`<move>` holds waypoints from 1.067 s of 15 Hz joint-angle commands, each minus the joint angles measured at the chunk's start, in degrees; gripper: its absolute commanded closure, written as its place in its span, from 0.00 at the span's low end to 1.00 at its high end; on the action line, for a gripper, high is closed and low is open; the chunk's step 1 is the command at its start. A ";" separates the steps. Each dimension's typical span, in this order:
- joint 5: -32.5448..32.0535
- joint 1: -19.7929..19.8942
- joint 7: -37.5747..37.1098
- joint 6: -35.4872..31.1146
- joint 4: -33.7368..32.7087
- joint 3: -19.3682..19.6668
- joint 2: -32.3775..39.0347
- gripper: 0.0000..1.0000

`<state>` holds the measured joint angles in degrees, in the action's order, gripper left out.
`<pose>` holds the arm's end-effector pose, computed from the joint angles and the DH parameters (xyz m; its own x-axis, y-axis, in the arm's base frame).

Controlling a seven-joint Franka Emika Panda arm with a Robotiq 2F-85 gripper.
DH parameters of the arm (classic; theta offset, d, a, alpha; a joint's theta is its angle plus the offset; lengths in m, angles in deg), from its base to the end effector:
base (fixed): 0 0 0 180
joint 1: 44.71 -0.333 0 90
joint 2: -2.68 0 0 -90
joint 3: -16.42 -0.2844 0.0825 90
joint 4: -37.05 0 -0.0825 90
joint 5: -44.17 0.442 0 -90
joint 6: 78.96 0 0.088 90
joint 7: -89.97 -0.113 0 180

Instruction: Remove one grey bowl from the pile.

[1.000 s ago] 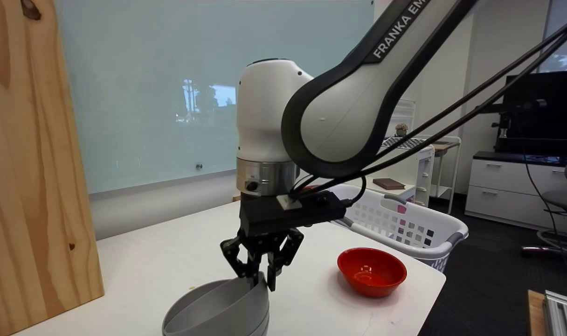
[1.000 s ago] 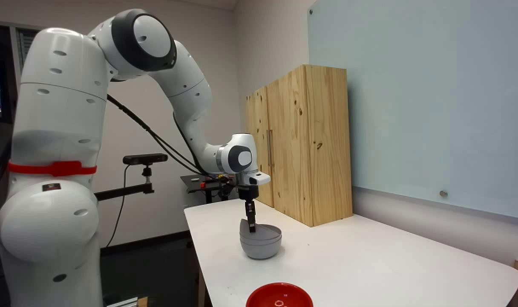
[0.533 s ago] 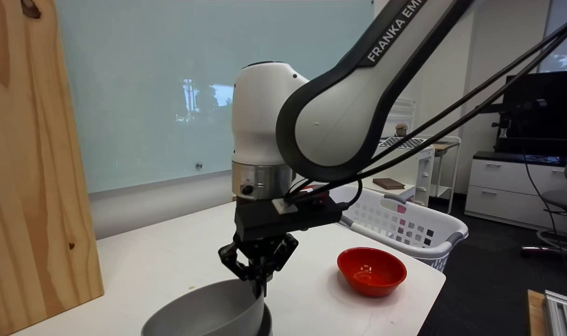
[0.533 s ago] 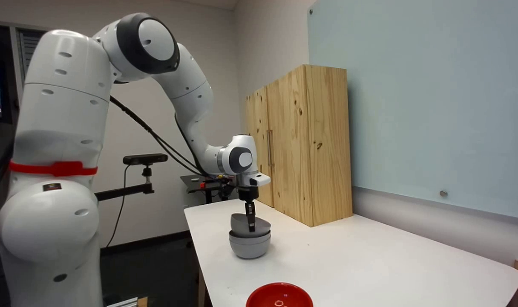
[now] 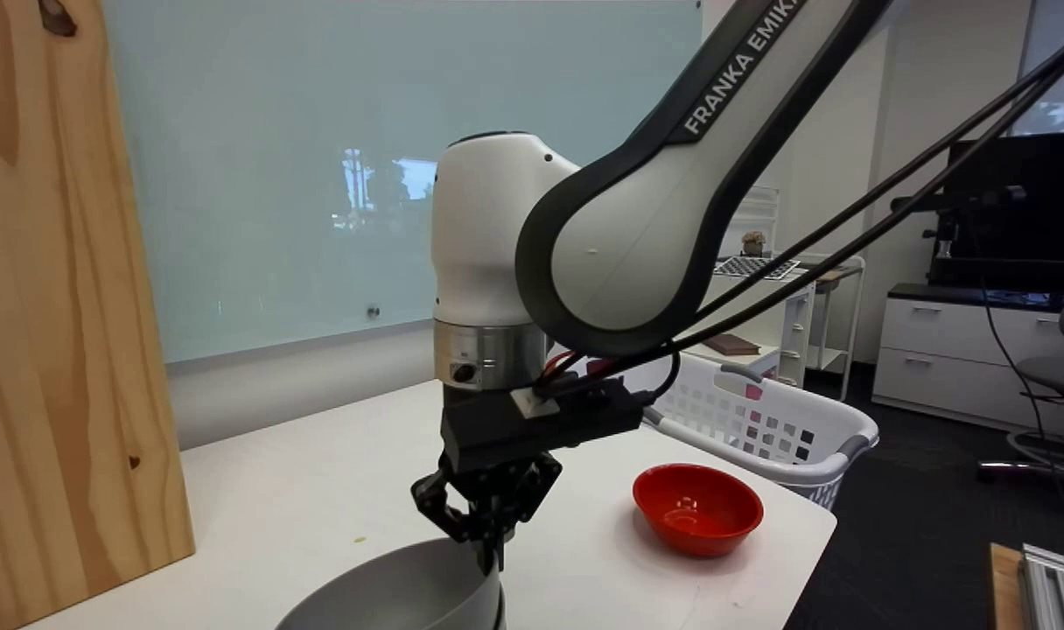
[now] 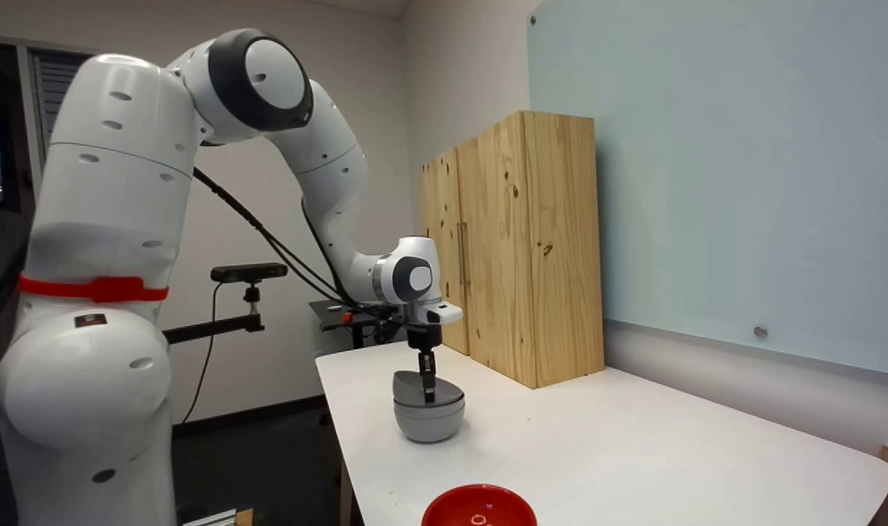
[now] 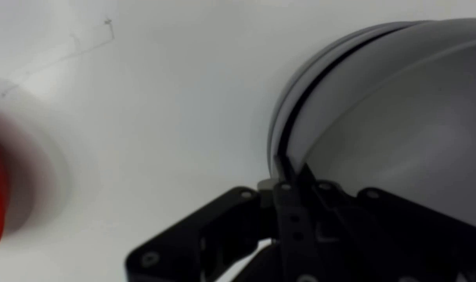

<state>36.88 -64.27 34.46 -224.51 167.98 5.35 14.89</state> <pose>0.4839 0.2921 0.1825 0.9424 -0.3298 0.0559 -0.3294 -0.9440 -0.0175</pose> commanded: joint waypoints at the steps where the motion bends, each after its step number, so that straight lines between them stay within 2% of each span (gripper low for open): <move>1: -1.61 -1.80 -2.11 0.69 -3.66 0.22 2.72 0.99; 4: -2.04 -3.14 -2.36 3.30 -6.91 -0.12 3.03 0.99; 8: -3.95 -5.01 -3.95 9.91 -12.05 -0.71 2.54 0.99; 12: -4.78 -4.77 -4.49 13.56 -15.19 -0.46 1.69 0.99; 16: -14.72 -3.26 -8.99 8.72 -13.22 2.93 -1.88 0.99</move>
<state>28.59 -68.66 29.51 -212.51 153.51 6.47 14.56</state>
